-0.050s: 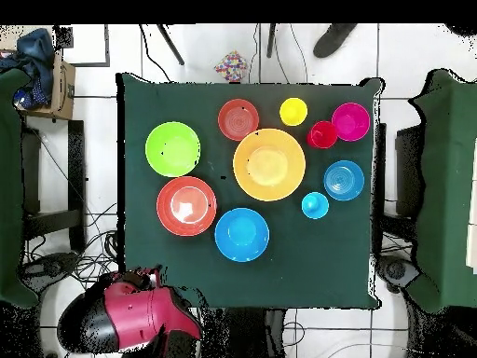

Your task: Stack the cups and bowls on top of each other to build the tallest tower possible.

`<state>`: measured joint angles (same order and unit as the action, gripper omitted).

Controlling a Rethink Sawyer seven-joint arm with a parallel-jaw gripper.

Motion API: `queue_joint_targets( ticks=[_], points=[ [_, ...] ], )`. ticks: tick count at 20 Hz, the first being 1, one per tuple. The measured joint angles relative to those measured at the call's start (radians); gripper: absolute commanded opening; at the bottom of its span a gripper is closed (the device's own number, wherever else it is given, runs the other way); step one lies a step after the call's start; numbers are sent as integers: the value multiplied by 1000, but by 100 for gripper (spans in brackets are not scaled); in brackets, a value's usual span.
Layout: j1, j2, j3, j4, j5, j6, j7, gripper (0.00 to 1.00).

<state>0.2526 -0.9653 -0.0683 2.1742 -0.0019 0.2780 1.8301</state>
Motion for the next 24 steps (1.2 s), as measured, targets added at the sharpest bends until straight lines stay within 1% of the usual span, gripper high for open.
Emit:
queue_joint_targets(
  ticks=[10,16,18,24],
  points=[
    [19,28,-26,-6,0,0,0,100],
    [38,67,-58,-21,0,-8,0,100],
    [47,92,-70,-29,1,-26,0,100],
    [67,168,-99,-40,1,-125,0,100]
  ],
)
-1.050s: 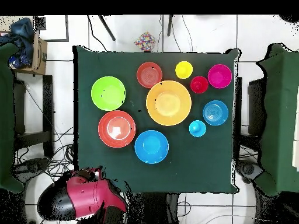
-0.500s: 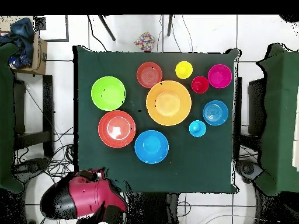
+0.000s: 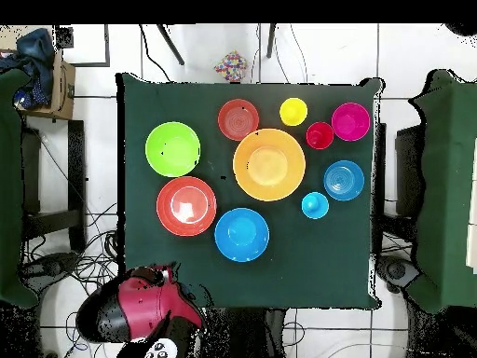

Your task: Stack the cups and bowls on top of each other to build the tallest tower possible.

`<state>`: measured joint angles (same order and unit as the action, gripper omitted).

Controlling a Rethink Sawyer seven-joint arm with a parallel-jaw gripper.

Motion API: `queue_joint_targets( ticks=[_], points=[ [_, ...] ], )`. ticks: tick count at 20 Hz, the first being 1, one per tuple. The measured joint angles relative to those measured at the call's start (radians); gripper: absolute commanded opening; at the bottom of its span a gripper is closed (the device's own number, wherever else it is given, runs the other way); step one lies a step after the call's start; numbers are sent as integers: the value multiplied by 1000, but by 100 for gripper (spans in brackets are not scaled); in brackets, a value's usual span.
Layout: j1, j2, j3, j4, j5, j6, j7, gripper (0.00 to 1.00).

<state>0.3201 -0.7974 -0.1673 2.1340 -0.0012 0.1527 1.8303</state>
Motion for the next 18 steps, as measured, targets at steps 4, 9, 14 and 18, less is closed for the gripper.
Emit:
queue_joint_targets(
  ticks=[4,9,14,18],
  points=[
    [4,52,-20,-1,-1,-71,0,100],
    [5,105,-37,-2,-13,-128,0,100],
    [1,162,-55,-2,-40,-187,0,100],
    [-20,190,-60,-3,-82,-227,0,100]
  ],
)
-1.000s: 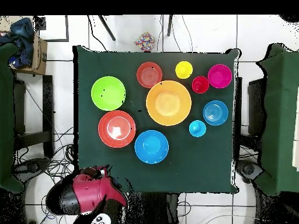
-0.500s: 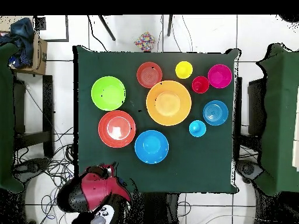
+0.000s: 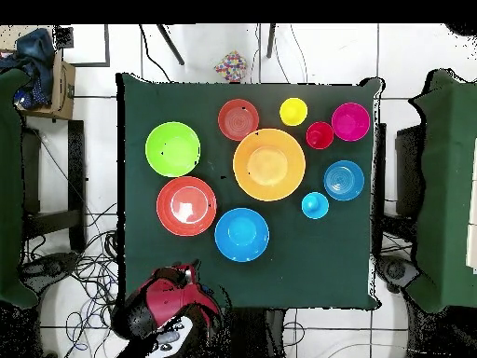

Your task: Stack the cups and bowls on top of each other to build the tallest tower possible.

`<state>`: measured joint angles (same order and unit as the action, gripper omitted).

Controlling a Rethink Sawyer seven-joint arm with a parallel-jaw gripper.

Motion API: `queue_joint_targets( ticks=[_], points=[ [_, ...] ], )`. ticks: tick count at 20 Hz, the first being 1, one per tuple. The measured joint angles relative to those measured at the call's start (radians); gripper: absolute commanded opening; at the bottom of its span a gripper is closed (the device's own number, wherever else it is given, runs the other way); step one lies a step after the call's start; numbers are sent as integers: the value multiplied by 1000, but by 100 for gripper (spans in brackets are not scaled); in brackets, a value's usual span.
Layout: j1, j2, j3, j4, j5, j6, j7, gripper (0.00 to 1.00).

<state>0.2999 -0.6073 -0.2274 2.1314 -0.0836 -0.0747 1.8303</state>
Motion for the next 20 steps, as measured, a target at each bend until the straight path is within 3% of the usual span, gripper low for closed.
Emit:
queue_joint_targets(
  ticks=[11,20],
  points=[
    [-81,25,-21,2,-123,-75,0,100],
    [-71,112,-62,2,-148,-162,0,100]
  ],
)
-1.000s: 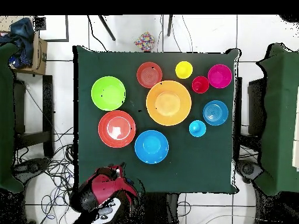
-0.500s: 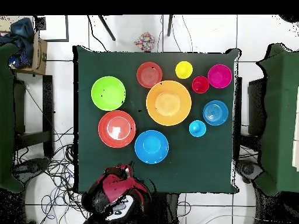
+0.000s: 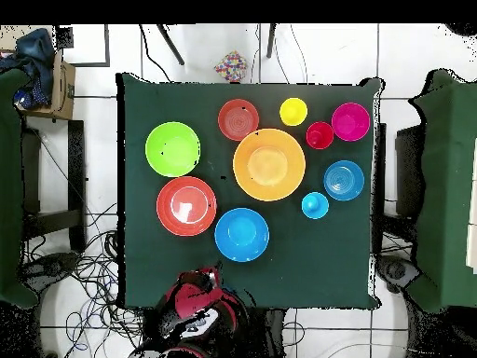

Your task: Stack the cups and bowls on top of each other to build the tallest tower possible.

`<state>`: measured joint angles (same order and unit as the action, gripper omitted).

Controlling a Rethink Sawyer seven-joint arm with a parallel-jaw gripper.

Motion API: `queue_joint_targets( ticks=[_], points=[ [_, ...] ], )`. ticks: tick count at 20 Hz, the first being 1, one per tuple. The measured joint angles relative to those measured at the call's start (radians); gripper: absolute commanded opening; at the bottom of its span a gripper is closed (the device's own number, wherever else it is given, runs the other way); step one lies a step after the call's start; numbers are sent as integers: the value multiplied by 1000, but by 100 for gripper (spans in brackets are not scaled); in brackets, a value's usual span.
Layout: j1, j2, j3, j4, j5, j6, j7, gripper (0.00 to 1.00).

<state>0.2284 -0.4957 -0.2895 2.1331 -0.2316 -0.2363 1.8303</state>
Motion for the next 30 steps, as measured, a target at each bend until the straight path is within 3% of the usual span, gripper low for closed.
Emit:
queue_joint_targets(
  ticks=[18,30],
  points=[
    [67,158,-65,-1,1,-93,0,100],
    [85,210,-89,-2,1,-103,0,100]
  ],
)
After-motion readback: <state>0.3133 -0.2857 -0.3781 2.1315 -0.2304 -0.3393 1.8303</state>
